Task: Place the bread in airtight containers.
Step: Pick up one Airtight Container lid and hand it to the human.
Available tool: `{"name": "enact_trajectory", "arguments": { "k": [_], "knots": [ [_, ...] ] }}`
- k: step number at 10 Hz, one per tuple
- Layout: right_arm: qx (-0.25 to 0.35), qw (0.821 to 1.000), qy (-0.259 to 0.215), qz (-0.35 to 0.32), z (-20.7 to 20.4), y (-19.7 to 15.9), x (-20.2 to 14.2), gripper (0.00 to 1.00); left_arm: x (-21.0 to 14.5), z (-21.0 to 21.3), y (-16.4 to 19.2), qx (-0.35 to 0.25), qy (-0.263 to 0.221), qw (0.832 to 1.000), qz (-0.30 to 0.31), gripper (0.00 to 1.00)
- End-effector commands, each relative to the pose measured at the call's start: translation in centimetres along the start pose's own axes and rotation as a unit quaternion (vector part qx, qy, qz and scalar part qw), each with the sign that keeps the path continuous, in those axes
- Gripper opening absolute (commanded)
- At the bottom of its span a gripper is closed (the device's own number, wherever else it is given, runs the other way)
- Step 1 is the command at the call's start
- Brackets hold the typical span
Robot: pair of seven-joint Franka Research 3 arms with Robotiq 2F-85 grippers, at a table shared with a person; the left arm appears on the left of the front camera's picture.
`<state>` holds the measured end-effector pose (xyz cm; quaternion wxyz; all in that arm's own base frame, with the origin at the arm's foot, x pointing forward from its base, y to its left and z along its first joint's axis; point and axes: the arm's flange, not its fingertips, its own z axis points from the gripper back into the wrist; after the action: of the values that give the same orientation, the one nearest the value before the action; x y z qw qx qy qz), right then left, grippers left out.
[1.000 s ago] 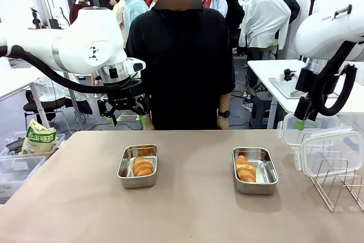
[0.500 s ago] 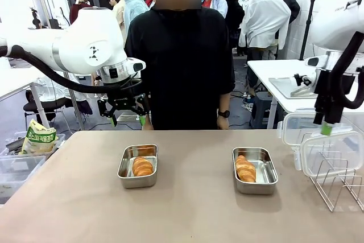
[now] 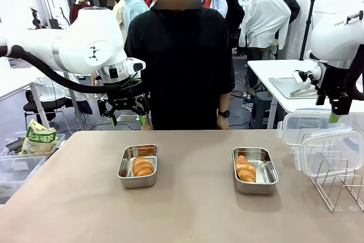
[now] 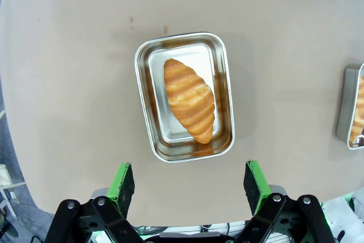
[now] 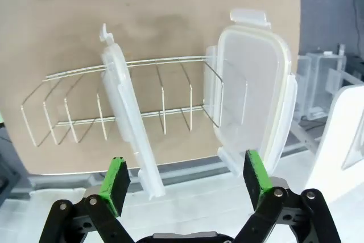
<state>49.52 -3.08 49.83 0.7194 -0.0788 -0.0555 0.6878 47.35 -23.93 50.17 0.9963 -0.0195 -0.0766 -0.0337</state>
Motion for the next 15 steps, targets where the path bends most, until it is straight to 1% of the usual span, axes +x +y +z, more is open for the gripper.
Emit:
{"name": "enact_trajectory", "arguments": {
  "k": [1, 2, 3, 5, 6, 7, 9, 12, 13, 14, 15],
  "knots": [
    [0.025, 1.0, 0.0, 0.008, -2.3, 1.2, -0.6, 1.0, 0.0, 0.3, 0.1, 0.007, -0.004, 1.0, 0.002, 1.0],
    [0.073, 0.997, -0.035, -0.006, -3.2, 0.5, -1.1, 1.0, 0.0, 0.3, 0.1, 0.007, -0.004, 1.0, 0.002, 1.0],
    [0.117, 0.992, -0.043, -0.016, -3.2, 0.0, -1.5, 1.0, 0.0, 0.3, 0.1, 0.007, -0.004, 1.0, 0.002, 1.0],
    [0.144, 0.989, -0.018, -0.018, -2.1, -0.5, -1.4, 1.0, 0.0, 0.3, 0.1, 0.007, -0.004, 1.0, 0.002, 1.0],
    [0.156, 0.988, -0.014, -0.01, -2.8, -0.3, -1.1, 1.0, 0.0, 0.3, 0.1, 0.007, -0.004, 1.0, 0.002, 1.0],
    [0.154, 0.988, -0.013, -0.005, -4.1, -0.1, -0.9, 1.0, 0.0, 0.3, 0.1, 0.007, -0.004, 1.0, 0.002, 1.0],
    [0.148, 0.988, -0.031, -0.004, -5.8, 0.3, -0.5, 1.0, 0.0, 0.3, 0.1, 0.007, -0.004, 1.0, 0.002, 1.0],
    [0.153, 0.988, -0.012, 0.012, -6.6, 1.2, 0.3, 1.0, 0.0, 0.3, 0.1, 0.007, -0.004, 1.0, 0.002, 1.0],
    [0.156, 0.988, -0.01, 0.016, -7.2, 1.5, 0.4, 1.0, 0.0, 0.3, 0.1, 0.007, -0.004, 1.0, 0.002, 1.0],
    [0.161, 0.987, 0.003, 0.013, -7.8, 1.7, 0.4, 1.0, 0.0, 0.3, 0.1, 0.007, -0.004, 1.0, 0.002, 1.0],
    [0.169, 0.985, 0.002, 0.019, -8.1, 1.9, 0.3, 1.0, 0.0, 0.3, 0.1, 0.007, -0.004, 1.0, 0.002, 1.0]
  ]
}}
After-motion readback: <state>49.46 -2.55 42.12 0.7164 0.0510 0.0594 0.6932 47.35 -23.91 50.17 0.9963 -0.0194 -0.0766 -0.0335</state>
